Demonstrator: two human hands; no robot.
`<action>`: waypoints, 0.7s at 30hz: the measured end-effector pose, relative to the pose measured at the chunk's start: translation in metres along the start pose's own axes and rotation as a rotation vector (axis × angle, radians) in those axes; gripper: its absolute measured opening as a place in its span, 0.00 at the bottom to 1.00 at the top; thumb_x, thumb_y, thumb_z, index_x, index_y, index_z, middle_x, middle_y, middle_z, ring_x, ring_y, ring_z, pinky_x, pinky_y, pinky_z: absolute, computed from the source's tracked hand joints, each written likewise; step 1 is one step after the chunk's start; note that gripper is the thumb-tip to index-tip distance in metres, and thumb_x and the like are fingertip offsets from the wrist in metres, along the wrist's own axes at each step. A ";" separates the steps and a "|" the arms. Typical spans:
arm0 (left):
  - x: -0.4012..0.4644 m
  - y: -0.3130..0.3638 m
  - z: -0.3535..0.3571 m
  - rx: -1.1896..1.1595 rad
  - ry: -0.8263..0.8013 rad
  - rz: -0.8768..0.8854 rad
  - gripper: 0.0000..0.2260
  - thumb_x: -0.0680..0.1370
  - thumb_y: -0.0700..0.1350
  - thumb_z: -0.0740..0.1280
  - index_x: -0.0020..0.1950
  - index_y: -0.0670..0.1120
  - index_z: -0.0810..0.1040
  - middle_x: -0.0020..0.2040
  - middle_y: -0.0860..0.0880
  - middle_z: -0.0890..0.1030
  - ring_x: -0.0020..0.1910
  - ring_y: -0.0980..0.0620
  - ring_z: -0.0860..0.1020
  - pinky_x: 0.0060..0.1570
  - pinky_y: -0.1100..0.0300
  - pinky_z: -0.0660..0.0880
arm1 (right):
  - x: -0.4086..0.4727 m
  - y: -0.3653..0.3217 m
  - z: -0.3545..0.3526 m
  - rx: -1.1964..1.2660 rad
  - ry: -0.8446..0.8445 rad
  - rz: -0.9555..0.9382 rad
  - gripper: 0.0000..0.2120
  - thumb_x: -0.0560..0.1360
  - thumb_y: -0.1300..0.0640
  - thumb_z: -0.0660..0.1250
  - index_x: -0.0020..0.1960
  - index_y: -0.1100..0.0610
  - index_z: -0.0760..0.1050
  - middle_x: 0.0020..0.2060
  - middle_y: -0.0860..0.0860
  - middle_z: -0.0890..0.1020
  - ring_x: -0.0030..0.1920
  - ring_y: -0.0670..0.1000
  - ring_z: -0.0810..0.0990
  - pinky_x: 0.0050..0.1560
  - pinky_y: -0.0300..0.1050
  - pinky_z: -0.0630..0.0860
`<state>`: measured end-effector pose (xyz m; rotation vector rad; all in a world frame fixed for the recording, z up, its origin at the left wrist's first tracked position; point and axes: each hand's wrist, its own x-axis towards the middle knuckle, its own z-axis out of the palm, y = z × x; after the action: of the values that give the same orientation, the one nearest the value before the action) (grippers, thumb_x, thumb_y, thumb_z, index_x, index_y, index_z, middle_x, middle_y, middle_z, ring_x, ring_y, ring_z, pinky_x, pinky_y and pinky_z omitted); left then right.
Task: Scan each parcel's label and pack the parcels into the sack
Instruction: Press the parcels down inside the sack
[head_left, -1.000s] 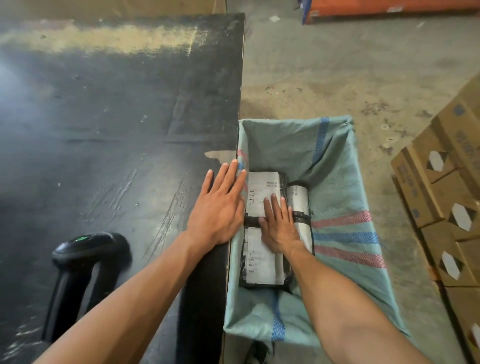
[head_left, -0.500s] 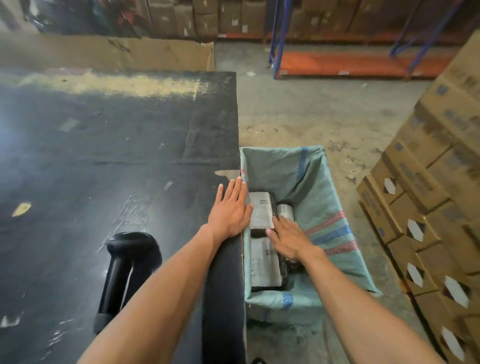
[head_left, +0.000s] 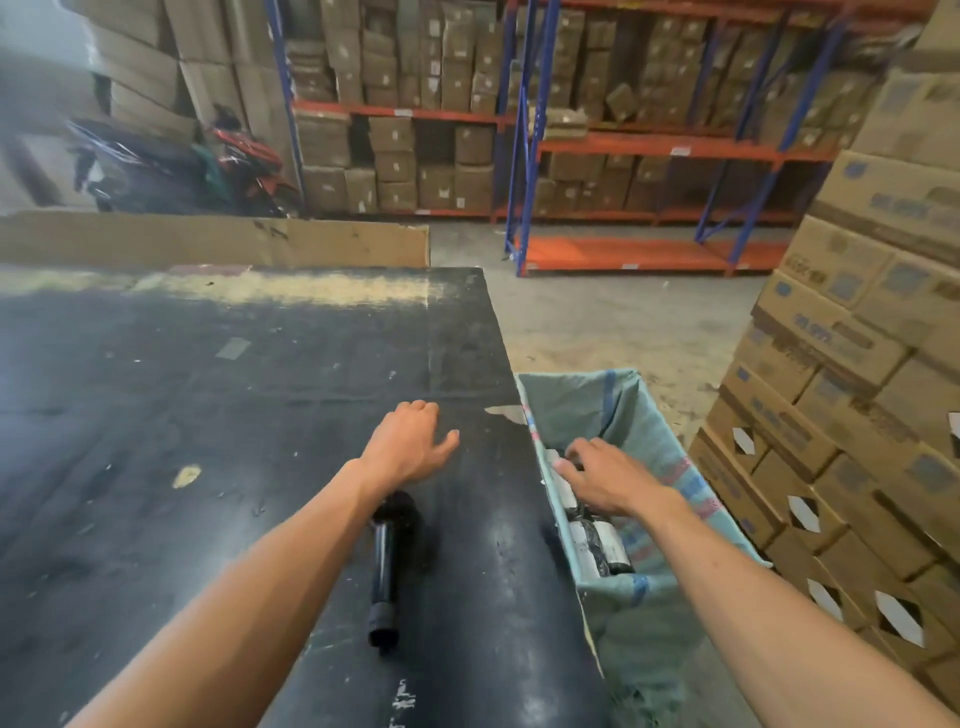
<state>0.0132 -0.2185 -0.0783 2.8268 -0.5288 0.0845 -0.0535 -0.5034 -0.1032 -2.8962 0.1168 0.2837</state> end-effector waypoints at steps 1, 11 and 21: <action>-0.009 -0.012 -0.006 -0.004 0.022 -0.015 0.20 0.82 0.57 0.61 0.55 0.39 0.77 0.56 0.40 0.80 0.59 0.39 0.76 0.58 0.47 0.72 | -0.003 -0.015 -0.004 -0.006 0.015 -0.013 0.26 0.84 0.35 0.51 0.70 0.52 0.72 0.65 0.54 0.77 0.64 0.57 0.78 0.62 0.56 0.74; -0.107 -0.122 0.009 -0.005 -0.018 -0.207 0.21 0.83 0.56 0.60 0.61 0.38 0.78 0.60 0.39 0.80 0.62 0.39 0.77 0.61 0.48 0.73 | -0.032 -0.152 0.019 -0.095 0.011 -0.198 0.29 0.83 0.32 0.50 0.67 0.53 0.74 0.66 0.55 0.77 0.66 0.60 0.78 0.63 0.57 0.72; -0.160 -0.125 0.088 0.005 -0.036 -0.267 0.30 0.85 0.55 0.44 0.83 0.39 0.48 0.83 0.42 0.46 0.82 0.44 0.44 0.80 0.49 0.40 | -0.051 -0.225 0.090 0.247 -0.007 0.023 0.39 0.82 0.31 0.53 0.83 0.54 0.52 0.71 0.64 0.75 0.69 0.66 0.76 0.65 0.59 0.72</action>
<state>-0.0896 -0.0745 -0.2102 2.8793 -0.1554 -0.0163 -0.0972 -0.2609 -0.1297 -2.6499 0.1712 0.2630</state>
